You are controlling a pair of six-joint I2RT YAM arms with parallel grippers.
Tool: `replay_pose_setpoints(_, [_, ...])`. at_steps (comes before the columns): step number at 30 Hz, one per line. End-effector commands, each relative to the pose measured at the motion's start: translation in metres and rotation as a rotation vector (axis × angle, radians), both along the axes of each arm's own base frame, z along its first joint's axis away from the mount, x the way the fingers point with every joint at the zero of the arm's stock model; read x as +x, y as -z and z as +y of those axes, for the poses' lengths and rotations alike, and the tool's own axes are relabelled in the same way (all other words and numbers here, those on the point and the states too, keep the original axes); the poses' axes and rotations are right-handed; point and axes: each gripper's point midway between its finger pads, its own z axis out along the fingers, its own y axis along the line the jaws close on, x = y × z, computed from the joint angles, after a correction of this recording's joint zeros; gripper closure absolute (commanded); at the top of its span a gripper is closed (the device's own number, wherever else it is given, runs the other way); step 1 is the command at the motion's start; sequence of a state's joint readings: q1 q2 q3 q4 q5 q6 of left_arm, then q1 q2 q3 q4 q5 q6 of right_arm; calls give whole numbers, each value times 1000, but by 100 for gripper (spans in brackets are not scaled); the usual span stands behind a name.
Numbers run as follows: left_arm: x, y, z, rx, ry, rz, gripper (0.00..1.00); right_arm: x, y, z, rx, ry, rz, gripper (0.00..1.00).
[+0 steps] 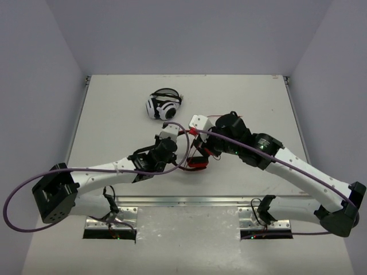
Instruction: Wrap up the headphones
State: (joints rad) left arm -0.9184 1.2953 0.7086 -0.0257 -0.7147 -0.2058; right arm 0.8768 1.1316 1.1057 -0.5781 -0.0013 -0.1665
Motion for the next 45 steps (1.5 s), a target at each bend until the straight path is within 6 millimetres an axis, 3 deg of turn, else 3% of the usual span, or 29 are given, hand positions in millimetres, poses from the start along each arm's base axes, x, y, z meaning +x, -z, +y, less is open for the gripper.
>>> replay_pose_setpoints(1, [-10,-31,-28,-170,177,-88,99,34,-43,-22,-15,127,-248,99])
replay_pose_setpoints(3, [-28,-24,-35,-175,264,-79,99,41,-47,-30,-18,160,-313,99])
replay_pose_setpoints(4, [-33,-37,-36,-208,291,-116,100,51,-59,-33,8,214,-373,99])
replay_pose_setpoints(7, [-55,-50,-46,-214,379,-150,99,62,-57,-35,-43,219,-424,98])
replay_pose_setpoints(15, [-70,-88,-42,-233,347,-195,100,83,-23,-45,-155,247,-345,99])
replay_pose_setpoints(16, [-69,-102,-43,-250,334,-209,100,86,-20,-51,-161,271,-334,99])
replay_pose_setpoints(19, [-66,-116,-28,-223,231,-213,100,97,-15,-70,-149,360,-302,99])
replay_pose_setpoints(20, [-65,-114,-14,-173,168,-206,100,101,-21,-79,-137,406,-310,99])
replay_pose_setpoints(21, [-63,-127,-11,-177,135,-214,99,106,-27,-89,-118,457,-309,99])
replay_pose_setpoints(22, [-62,-122,-1,-123,78,-200,100,106,-32,-92,-85,486,-296,99])
replay_pose_setpoints(25, [-63,-131,1,-105,48,-195,100,107,-52,-95,-19,504,-301,99])
replay_pose_setpoints(26, [-64,-123,6,-37,28,-177,100,105,-52,-97,-34,502,-288,99])
replay_pose_setpoints(27, [-65,-121,5,-16,25,-172,100,105,-66,-95,-19,499,-297,99])
replay_pose_setpoints(33, [-76,-112,-30,-34,178,-124,100,108,-66,-87,-7,441,-315,98])
replay_pose_setpoints(36, [-80,-128,-37,-140,223,-146,100,100,-54,-73,34,358,-272,92])
replay_pose_setpoints(42, [-96,-183,-45,-369,360,-225,99,77,-37,-37,183,170,-155,99])
replay_pose_setpoints(45, [-101,-196,-45,-401,386,-228,100,72,-36,-27,247,140,-133,99])
